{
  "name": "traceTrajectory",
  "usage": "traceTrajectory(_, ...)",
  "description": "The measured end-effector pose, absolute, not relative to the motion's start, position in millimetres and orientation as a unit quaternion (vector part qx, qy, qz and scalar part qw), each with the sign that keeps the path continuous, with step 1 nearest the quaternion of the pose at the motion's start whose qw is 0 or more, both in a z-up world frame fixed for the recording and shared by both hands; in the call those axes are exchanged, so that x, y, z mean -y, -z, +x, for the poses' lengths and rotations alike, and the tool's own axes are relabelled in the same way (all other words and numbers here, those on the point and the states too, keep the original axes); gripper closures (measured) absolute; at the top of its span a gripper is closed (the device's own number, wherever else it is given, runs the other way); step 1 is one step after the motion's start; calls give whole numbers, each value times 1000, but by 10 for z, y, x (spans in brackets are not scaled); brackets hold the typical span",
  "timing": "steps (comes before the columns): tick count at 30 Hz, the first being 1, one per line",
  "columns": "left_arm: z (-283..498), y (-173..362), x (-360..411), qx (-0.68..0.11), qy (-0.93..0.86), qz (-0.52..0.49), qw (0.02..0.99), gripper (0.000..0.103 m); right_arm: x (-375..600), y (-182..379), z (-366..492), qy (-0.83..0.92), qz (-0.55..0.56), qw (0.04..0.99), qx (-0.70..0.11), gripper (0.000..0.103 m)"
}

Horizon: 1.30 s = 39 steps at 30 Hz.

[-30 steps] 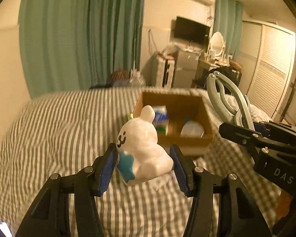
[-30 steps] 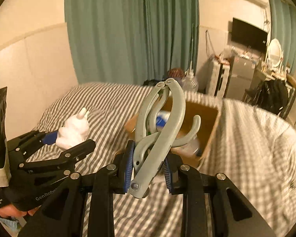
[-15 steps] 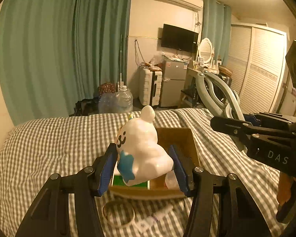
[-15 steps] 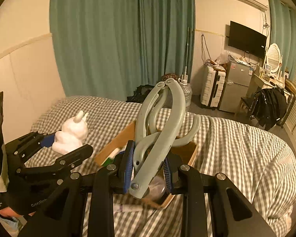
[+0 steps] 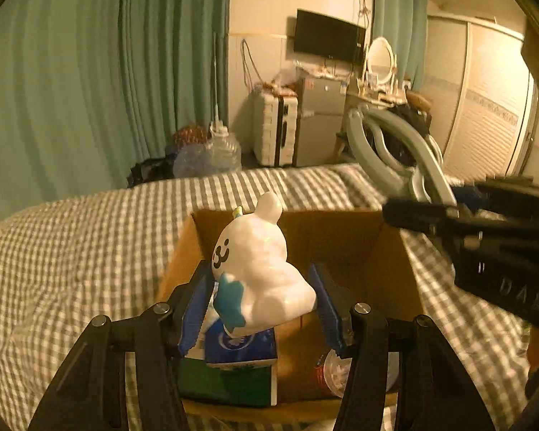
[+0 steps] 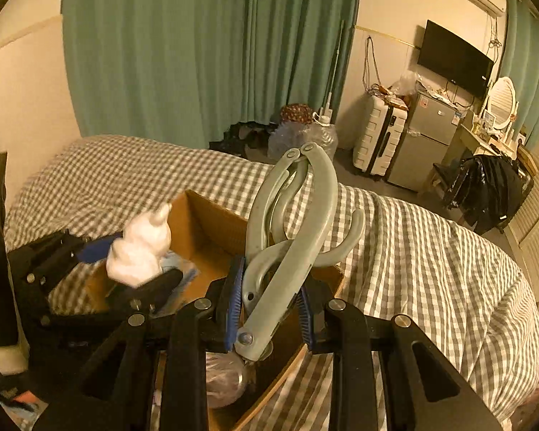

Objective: Organize objects
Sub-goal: 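Carry hangers and figurine over the box and release both inside, then grasp the tape roll with left tool while right grasps the white tube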

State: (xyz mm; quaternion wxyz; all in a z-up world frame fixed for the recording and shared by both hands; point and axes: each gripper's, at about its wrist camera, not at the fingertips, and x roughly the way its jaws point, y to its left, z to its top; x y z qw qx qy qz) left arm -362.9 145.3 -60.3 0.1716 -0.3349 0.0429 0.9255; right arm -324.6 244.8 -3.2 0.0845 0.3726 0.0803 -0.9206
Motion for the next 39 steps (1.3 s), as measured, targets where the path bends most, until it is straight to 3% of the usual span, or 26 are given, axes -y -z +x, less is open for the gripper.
traceTrajectory(12,-3588,879,-1486,-49,-913,-356,191,42,-2568,279,-3348,906,409,100,-36,74)
traceTrajectory(13,-3550,845,-1473,-51,-915,-353,191,34,-2564,243,-3314,909,404,100,-34,70)
traceTrajectory(15,-3463,736,-1436,-55,-920,-342,184,16,-2558,152,-3243,914,393,96,-27,43)
traceTrajectory(16,-3431,671,-1422,-57,-924,-335,178,10,-2552,95,-3188,917,386,94,-23,39)
traceTrajectory(31,-2427,-326,-658,-43,-957,-253,134,0,-2290,-829,-1933,957,282,60,-34,22)
traceTrajectory(39,-1920,-355,-40,-32,-965,-245,86,0,-2085,-739,-1286,963,261,59,-28,16)
